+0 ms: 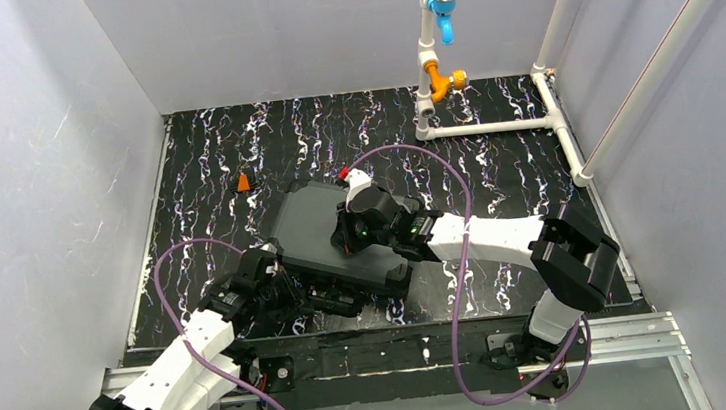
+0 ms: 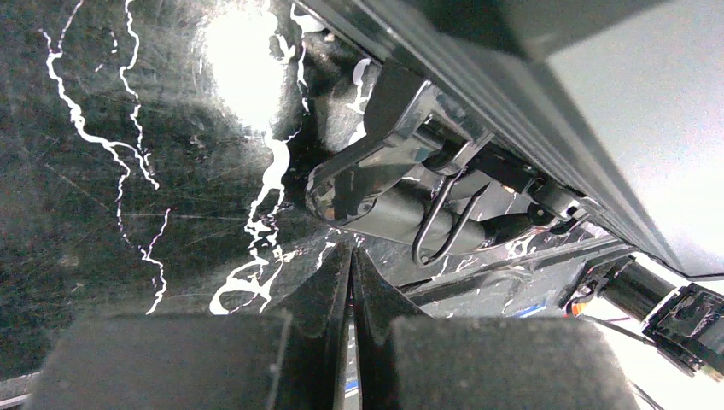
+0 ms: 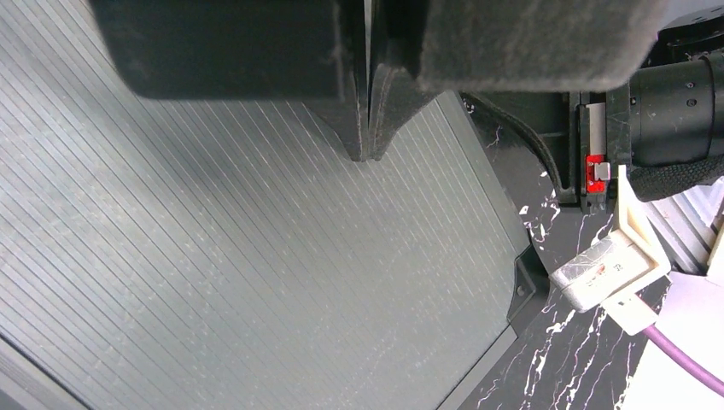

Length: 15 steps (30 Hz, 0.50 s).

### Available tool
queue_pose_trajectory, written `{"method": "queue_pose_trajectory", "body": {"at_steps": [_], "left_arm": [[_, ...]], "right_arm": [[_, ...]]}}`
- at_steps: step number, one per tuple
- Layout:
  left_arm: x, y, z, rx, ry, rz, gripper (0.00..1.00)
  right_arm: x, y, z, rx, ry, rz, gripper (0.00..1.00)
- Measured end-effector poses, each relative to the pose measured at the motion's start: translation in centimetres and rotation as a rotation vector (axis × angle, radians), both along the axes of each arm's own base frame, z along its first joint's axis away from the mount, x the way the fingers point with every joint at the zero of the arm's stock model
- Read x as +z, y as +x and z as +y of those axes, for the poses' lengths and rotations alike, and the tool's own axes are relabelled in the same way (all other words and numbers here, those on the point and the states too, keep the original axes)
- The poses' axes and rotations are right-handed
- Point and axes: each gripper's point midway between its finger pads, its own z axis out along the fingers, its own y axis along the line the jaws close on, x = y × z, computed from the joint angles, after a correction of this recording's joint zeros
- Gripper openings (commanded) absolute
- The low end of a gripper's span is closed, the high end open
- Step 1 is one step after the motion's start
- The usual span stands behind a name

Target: Pack up texas hold em set

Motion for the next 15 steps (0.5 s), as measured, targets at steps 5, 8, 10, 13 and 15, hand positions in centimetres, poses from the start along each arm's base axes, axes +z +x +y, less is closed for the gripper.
{"method": "queue_pose_trajectory", "body": {"at_steps": [5, 8, 10, 13, 15], "left_arm": [[0.1, 0.5, -0.3, 0.004, -0.011, -0.012, 0.0], [0.1, 1.0, -0.5, 0.012, -0.015, -0.023, 0.0], [0.1, 1.1, -0.6, 0.011, -0.018, -0.026, 0.0], [0.1, 1.3, -0.8, 0.014, -0.024, -0.027, 0.0], [0.1, 1.4, -1.0, 0.012, -0.027, -0.026, 0.0]], "right_arm": [[0.0, 0.0, 0.0, -0.003, 0.001, 0.001, 0.01], [0.0, 0.0, 0.0, -0.004, 0.001, 0.001, 0.01], [0.0, 0.0, 0.0, -0.004, 0.0, 0.001, 0.01], [0.0, 0.1, 0.0, -0.006, -0.001, 0.0, 0.01], [-0.1, 0.2, -0.1, -0.01, -0.003, -0.002, 0.01]]}}
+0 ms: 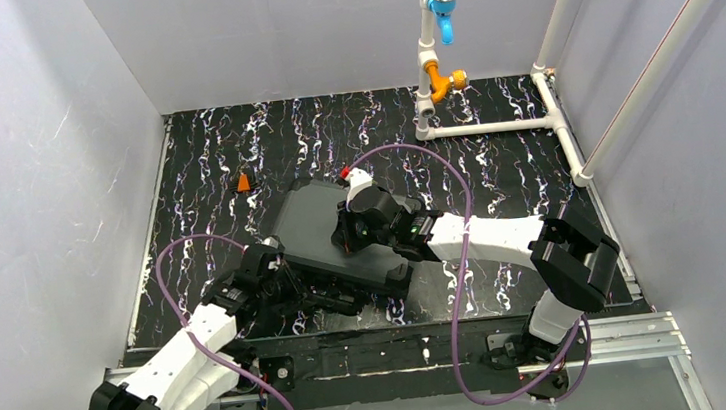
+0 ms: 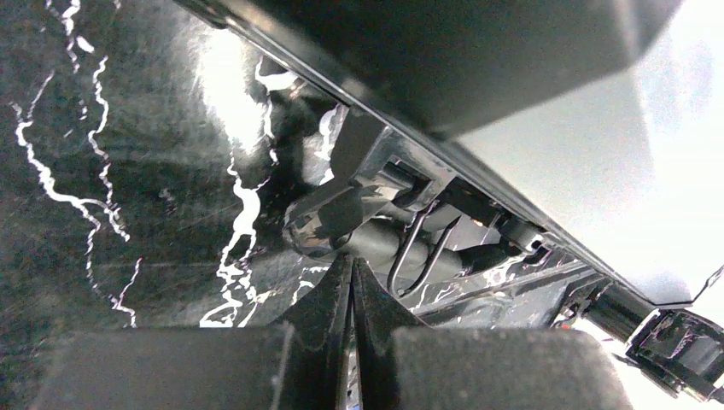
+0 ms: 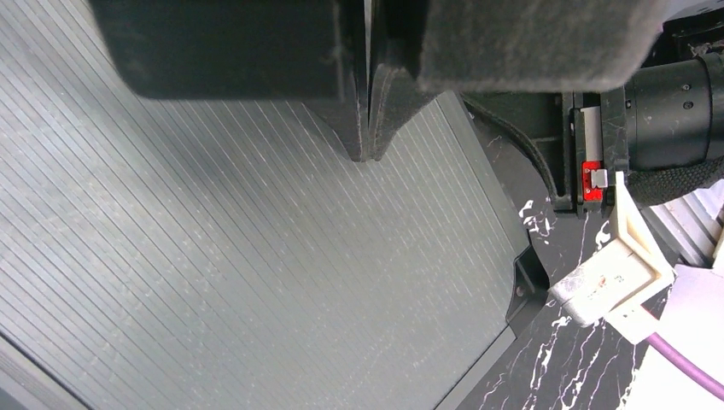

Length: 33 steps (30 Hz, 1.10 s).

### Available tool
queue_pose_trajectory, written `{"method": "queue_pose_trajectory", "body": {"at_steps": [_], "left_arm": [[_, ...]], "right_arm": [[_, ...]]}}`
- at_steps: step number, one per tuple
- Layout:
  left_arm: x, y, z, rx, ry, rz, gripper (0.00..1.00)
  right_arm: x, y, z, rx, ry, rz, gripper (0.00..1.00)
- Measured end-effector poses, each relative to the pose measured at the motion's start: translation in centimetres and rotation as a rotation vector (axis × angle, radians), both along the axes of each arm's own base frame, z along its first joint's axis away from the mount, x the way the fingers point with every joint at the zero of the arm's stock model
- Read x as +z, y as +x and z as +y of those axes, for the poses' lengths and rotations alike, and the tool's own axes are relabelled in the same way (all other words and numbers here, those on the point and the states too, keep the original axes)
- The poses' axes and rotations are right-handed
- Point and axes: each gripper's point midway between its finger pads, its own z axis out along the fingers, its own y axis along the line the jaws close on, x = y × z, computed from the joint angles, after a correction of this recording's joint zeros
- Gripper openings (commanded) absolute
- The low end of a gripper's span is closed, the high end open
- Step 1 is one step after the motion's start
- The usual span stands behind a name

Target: Pack up texas hold em set

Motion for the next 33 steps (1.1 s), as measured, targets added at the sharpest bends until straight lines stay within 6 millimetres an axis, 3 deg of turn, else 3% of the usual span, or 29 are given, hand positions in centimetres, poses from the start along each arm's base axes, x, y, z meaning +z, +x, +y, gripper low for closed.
{"method": "queue_pose_trajectory", "body": {"at_steps": [17, 33], "left_arm": [[0.2, 1.3, -1.7, -0.022, -0.034, -0.022, 0.0], [0.2, 1.3, -2.0, -0.022, -0.028, -0.025, 0.0]], "right_arm": [[0.0, 1.0, -0.4, -0.04, -0.009, -0.024, 0.01], [0.0, 1.0, -0.3, -0.038, -0.005, -0.024, 0.01]]}}
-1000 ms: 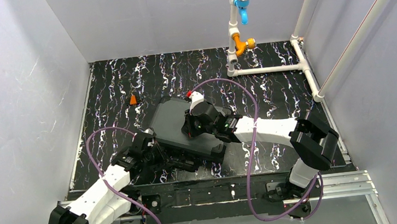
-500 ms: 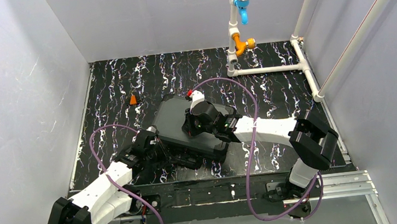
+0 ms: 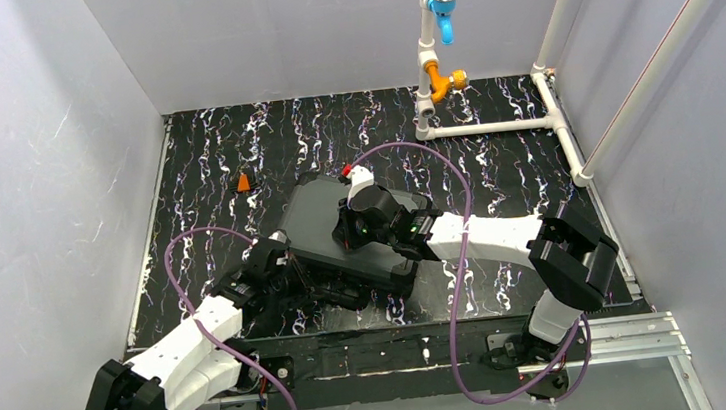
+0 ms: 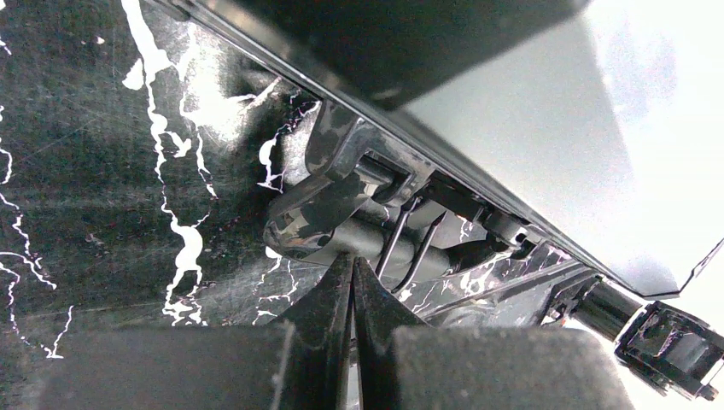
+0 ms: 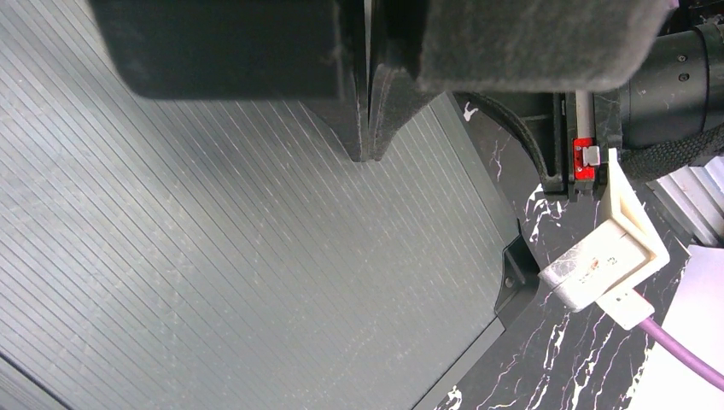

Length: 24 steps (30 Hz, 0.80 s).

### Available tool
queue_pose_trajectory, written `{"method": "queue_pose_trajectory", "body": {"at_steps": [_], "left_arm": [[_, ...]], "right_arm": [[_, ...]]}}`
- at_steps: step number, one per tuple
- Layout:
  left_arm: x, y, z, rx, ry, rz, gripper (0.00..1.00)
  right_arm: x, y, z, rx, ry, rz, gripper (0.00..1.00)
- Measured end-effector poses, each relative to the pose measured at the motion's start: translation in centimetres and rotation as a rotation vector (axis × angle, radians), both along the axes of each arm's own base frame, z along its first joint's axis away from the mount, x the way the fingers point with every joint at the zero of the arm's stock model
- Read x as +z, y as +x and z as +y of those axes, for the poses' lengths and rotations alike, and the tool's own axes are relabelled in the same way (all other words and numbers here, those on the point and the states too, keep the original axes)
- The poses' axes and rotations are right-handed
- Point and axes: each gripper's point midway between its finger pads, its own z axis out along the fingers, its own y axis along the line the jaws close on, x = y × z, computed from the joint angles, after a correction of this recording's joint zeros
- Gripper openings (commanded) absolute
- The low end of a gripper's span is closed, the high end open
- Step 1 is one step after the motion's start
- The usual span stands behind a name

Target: Pack up texas hold em set

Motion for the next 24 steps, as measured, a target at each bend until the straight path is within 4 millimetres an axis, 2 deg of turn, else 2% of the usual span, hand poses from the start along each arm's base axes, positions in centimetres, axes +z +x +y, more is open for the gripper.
{"method": "queue_pose_trajectory", "body": {"at_steps": [8, 14, 24], "left_arm": [[-0.3, -0.6, 0.3, -0.02, 0.035, -0.001, 0.0], [-1.8, -3.8, 1.8, -0.057, 0.111, 0.092, 0.0], [-1.9, -3.9, 0.8, -0.082, 0.072, 0.104, 0.0]], "right_arm": [[0.0, 0.0, 0.0, 0.0, 0.001, 0.0, 0.01], [0.0, 0.0, 0.0, -0.002, 0.004, 0.002, 0.01], [0.0, 0.2, 0.5, 0.003, 0.021, 0.0, 0.01]]}}
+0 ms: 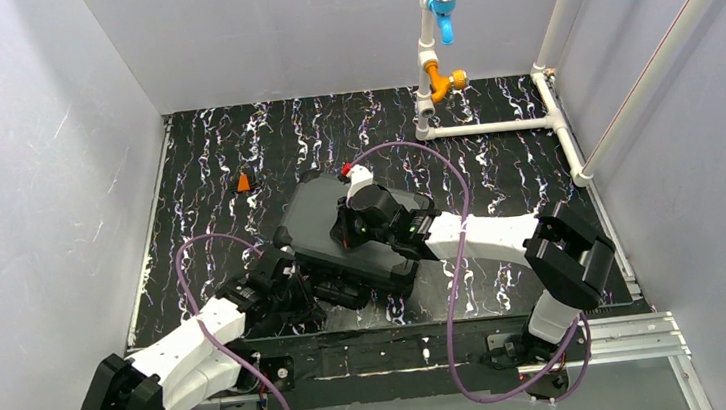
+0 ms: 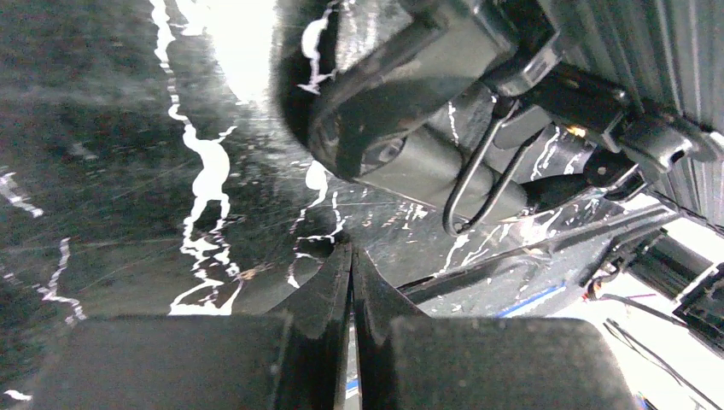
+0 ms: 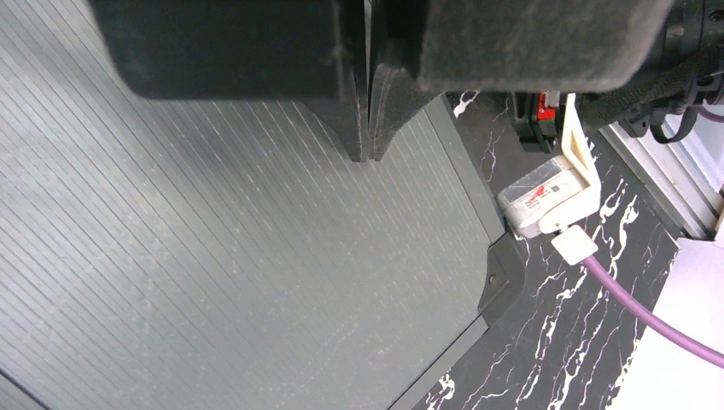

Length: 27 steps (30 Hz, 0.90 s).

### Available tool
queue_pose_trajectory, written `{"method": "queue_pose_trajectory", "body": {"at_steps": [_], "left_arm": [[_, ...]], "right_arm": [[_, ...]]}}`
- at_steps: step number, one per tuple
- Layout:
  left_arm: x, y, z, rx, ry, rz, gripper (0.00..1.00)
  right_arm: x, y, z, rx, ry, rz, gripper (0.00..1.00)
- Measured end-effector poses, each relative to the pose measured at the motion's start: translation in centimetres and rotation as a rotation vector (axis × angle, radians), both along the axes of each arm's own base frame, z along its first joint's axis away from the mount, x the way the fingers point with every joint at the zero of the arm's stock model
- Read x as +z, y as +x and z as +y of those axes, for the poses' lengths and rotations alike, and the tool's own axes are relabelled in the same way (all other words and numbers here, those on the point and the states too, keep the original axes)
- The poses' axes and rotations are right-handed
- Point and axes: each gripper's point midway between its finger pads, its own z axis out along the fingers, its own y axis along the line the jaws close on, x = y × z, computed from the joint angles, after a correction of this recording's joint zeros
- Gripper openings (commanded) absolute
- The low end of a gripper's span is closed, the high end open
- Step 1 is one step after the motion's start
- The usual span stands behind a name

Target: Pack up texas hold em set

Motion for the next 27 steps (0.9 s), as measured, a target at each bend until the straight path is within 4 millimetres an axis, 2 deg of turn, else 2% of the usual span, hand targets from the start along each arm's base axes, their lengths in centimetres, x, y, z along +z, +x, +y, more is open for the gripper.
{"method": "queue_pose_trajectory", "body": {"at_steps": [12, 19, 27], "left_arm": [[0.1, 1.8, -1.9, 0.006, -0.047, 0.0, 0.0], [0.3, 2.3, -1.6, 0.002, -0.015, -0.032, 0.0], [2.1, 4.1, -1.4, 0.021, -0.016, -0.147, 0.0]], "right_arm": [[0.0, 0.4, 0.0, -0.011, 0.014, -0.011, 0.01], [-0.1, 0.4, 0.0, -0.011, 0.021, -0.015, 0.01], [0.0, 0.4, -0.1, -0.012, 0.021, -0.016, 0.01]]}}
